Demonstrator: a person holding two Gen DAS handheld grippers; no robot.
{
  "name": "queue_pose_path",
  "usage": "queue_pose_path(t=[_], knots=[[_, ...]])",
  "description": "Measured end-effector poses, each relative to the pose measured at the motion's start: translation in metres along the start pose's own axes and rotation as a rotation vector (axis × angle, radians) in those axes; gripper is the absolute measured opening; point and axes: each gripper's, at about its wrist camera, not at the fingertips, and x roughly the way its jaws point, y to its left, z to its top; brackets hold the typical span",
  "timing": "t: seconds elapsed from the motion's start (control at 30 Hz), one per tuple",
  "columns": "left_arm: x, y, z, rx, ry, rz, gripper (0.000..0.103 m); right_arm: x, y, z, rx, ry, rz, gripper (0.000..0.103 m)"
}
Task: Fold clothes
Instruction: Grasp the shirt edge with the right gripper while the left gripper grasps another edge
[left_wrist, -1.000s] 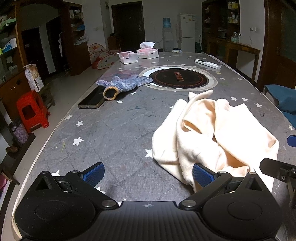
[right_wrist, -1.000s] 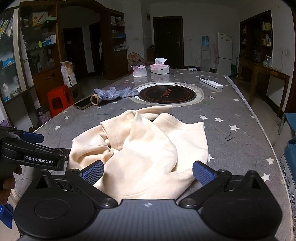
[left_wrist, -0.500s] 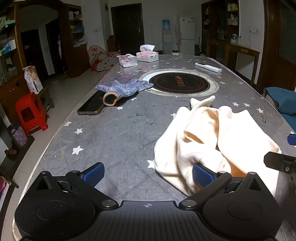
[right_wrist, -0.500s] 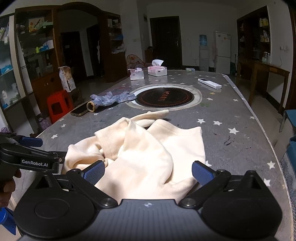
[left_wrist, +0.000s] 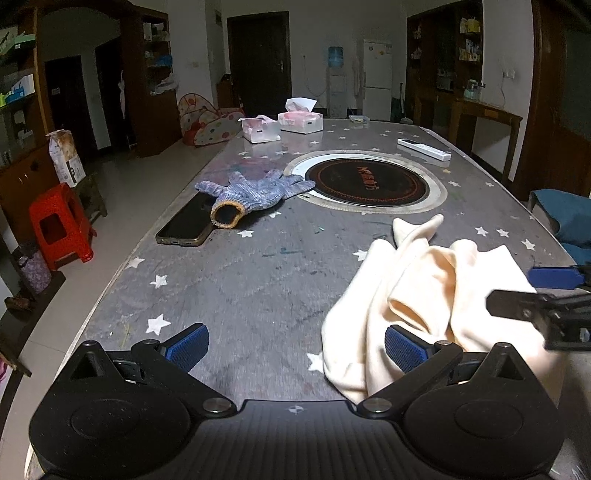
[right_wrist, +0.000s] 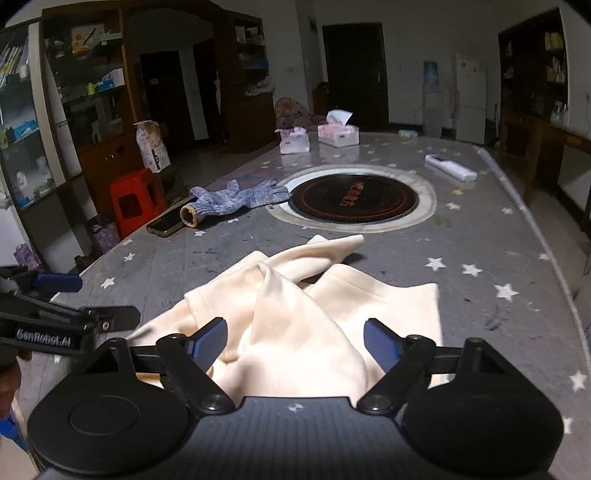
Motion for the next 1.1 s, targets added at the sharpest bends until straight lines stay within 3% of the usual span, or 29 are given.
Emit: queue_pose_path(t=[0.23, 0.47, 0.6, 0.83, 1.1], knots=[[0.012, 0.001, 0.004, 0.009, 0.007, -0.014, 0.103, 0.034, -0.002, 0.015, -0.023, 0.032, 0.021, 0.068], [0.02, 0.0, 0.01, 0.033, -0.004, -0.035, 0.103, 0.06, -0.005, 0.025, -0.029, 0.07, 0.07, 0.042], [0.023, -0.002, 0.016, 0.048, -0.016, -0.048, 0.103, 0.062, -0.009, 0.024, -0.022, 0.077, 0.099, 0.019], [0.031, -0.014, 0.03, 0.083, -0.042, -0.09, 0.103, 0.04, -0.021, 0.019, 0.006, 0.043, 0.109, 0.008], [0.051, -0.038, 0.05, 0.122, -0.037, -0.188, 0.097, -0.01, -0.037, 0.009, 0.012, -0.064, 0.003, 0.008]])
